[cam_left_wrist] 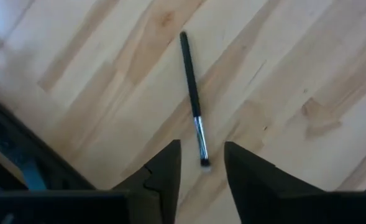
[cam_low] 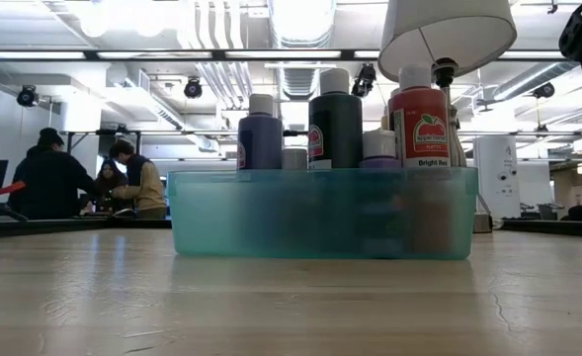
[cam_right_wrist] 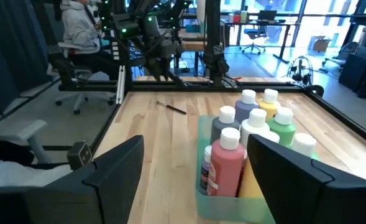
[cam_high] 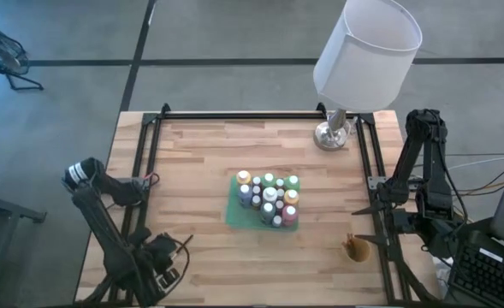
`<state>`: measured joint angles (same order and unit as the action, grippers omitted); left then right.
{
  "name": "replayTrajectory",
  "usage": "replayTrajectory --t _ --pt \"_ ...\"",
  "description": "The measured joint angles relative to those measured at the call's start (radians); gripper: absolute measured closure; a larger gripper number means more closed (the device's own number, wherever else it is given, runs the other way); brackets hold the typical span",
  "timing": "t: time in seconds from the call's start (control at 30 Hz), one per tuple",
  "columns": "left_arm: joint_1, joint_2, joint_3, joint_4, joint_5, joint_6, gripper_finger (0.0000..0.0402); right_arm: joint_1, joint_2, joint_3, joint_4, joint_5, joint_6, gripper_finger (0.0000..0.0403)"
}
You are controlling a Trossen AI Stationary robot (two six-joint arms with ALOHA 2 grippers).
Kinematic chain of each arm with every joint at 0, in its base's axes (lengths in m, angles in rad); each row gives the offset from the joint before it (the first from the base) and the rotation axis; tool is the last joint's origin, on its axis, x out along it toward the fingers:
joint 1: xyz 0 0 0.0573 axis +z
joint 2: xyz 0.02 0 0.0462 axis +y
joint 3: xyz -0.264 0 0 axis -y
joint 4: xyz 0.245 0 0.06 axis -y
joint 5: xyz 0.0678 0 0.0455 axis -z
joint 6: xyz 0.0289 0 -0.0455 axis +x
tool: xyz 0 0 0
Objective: Pick & Place Paint Supplies
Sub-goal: Put the silver paintbrush into the yellow cup
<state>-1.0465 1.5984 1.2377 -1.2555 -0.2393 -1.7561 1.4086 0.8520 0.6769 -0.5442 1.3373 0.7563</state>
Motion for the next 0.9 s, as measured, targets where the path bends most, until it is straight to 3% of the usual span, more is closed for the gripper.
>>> replayTrajectory --t 0.3,0.63,0.9 --pt "-0.003 0.064 0.0 0.033 0.183 -0.141 0.0215 0.0 0.0 0.0 0.0 -0.002 -0.002 0.0108" --pt "0.006 0.089 -0.013 0.102 0.199 -0.146 0.0211 0.0 0.0 -0.002 0.0 -0.002 -0.007 0.0123" --pt "0.029 0.086 -0.124 0.234 0.254 -0.148 0.0211 -0.001 0.0 -0.002 0.0 -0.002 -0.008 0.0144"
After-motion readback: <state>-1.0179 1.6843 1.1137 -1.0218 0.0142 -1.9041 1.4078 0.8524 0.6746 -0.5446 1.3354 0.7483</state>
